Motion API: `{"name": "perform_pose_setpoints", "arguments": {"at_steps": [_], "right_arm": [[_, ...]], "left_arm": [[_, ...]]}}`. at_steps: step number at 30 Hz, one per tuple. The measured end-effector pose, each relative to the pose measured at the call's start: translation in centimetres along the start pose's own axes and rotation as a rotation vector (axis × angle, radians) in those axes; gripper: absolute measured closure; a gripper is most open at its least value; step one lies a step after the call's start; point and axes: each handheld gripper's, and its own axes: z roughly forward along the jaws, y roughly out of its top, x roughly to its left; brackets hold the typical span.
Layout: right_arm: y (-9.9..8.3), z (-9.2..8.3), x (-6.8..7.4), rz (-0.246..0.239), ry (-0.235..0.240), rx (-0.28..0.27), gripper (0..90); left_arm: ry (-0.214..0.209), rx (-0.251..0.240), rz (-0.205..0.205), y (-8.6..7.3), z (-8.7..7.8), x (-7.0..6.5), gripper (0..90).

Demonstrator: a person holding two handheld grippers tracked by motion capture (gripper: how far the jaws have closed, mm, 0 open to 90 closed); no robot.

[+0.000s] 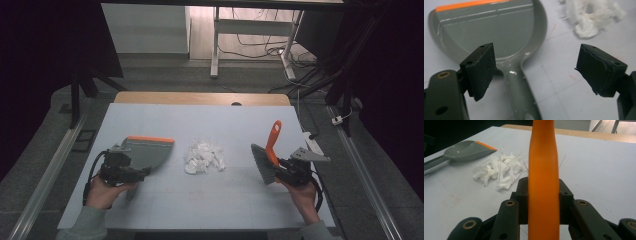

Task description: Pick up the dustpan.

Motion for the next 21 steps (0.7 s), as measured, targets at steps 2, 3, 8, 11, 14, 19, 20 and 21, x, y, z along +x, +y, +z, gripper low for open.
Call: {"name": "perform_pose_setpoints", "arguments": {"at_steps": [2,3,8,11,14,19,20,21], "right_arm": [[0.0,0.1,0.0,-0.002,0.002,0.005,70.1],[-0.1,0.1,0.0,-0.003,0.004,0.006,70.1],[0.1,0.1,0.2,-0.011,0.012,-0.003,70.2],[0.2,0.1,0.4,-0.007,0.014,-0.009,70.2],[0.3,0.0,0.5,-0.009,0.012,-0.014,70.2],[0.3,0.0,0.5,-0.012,0.007,-0.014,70.2],[0.3,0.0,0.5,-0.011,0.008,-0.014,70.2],[0.3,0.0,0.4,-0.012,0.006,-0.011,70.2]], "left_arm": [[-0.001,0.014,-0.021,-0.2,0.2,0.2,16.9],[0.005,0.018,-0.033,-0.3,0.3,0.3,16.9],[0.021,0.029,-0.065,-1.0,0.2,0.7,16.9],[0.024,0.057,-0.076,-1.4,0.5,0.9,16.4],[0.039,0.1,-0.069,-1.8,1.0,1.1,15.0],[0.029,0.121,-0.082,-2.0,1.6,1.3,14.6],[0.023,0.122,-0.085,-2.0,1.7,1.4,14.6],[0.02,0.124,-0.086,-2.0,1.8,1.4,14.6]]}}
